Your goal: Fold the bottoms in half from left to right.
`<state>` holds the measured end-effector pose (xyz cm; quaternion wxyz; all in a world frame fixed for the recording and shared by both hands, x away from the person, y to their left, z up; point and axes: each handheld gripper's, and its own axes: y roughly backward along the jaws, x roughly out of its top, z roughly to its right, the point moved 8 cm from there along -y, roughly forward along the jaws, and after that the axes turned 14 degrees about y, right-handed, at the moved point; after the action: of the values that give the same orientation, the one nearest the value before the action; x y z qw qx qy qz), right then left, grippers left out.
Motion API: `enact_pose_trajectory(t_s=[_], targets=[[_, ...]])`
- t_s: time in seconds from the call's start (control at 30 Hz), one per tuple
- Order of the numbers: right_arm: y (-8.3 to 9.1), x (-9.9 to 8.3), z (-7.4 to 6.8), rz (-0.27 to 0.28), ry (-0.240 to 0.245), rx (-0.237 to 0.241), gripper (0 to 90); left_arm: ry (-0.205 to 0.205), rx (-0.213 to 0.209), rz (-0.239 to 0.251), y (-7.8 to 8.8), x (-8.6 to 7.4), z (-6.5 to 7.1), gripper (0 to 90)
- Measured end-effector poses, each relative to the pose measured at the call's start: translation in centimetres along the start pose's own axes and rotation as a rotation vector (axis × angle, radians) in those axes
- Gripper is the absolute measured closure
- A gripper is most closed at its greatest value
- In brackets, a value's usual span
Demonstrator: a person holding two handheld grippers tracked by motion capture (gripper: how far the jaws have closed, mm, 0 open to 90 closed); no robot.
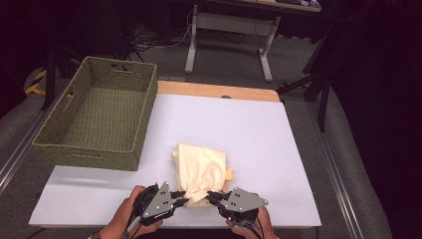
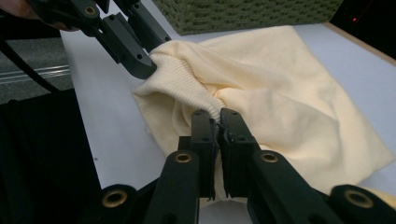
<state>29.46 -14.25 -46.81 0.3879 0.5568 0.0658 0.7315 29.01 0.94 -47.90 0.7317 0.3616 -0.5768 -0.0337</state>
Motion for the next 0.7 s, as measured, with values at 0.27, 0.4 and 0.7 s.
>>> enact_pose_trajectory(t_s=[0.27,0.4,0.7], targets=[[0.3,0.6,0.2,0.042,-0.026,0.006,82.7,0.010,0.004,-0.039,-0.6,-1.3,-0.5,77.9],[1.0,1.4,0.5,0.092,-0.044,0.036,86.9,0.016,0.003,-0.044,-0.8,-1.5,-0.5,77.8],[-0.5,1.2,1.6,0.048,-0.044,-0.029,89.5,0.017,0.009,-0.053,-1.1,-1.9,-0.8,77.3]])
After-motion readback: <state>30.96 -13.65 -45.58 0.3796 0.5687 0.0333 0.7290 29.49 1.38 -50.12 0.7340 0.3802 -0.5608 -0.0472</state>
